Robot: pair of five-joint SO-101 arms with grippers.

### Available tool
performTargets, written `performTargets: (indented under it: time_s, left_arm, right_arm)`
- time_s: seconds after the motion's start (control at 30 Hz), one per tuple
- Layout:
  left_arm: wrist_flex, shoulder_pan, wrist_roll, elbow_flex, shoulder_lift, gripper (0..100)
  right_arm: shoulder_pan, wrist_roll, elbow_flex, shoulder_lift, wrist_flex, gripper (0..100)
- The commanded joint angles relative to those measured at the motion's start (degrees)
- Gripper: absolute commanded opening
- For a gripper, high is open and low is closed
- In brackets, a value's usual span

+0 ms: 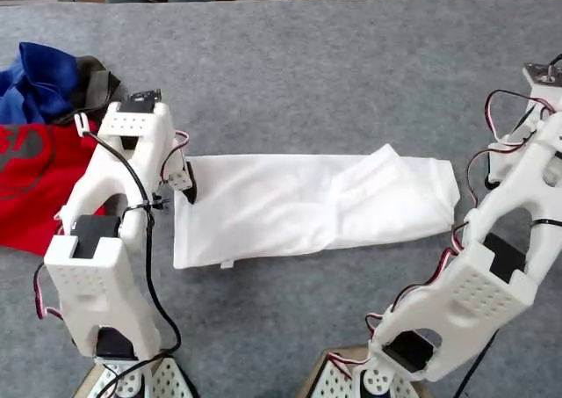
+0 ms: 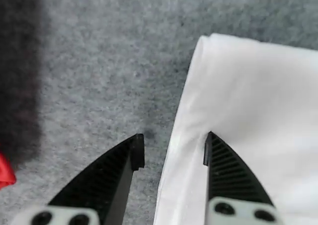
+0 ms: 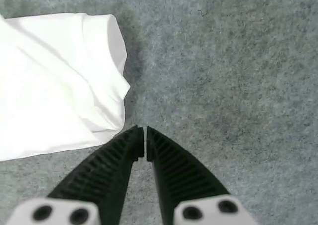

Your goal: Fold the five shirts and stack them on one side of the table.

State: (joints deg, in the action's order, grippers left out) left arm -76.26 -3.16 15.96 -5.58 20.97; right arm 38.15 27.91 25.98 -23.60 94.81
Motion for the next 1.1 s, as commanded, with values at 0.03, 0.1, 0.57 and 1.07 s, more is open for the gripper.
performTargets:
  time_s: [0.03, 0.1, 0.57, 1.07]
  left_arm:
    - [8.7, -0.4, 3.4, -5.9, -0.5, 21]
    - [10.0, -0.2, 3.5, -7.1, -0.5, 19]
    - [10.1, 4.0, 3.1, -6.5, -0.5, 3]
    - [-13.8, -16.7, -14.7, 24.6, -0.6, 3]
  right_arm:
    - [0.1, 0.2, 3.2, 3.5, 0.8, 2.1]
    - [0.1, 0.2, 3.2, 4.0, 0.8, 2.1]
    - [0.0, 0.2, 2.7, 12.1, 0.8, 2.1]
    - [0.0, 0.2, 2.3, 13.9, 1.1, 2.1]
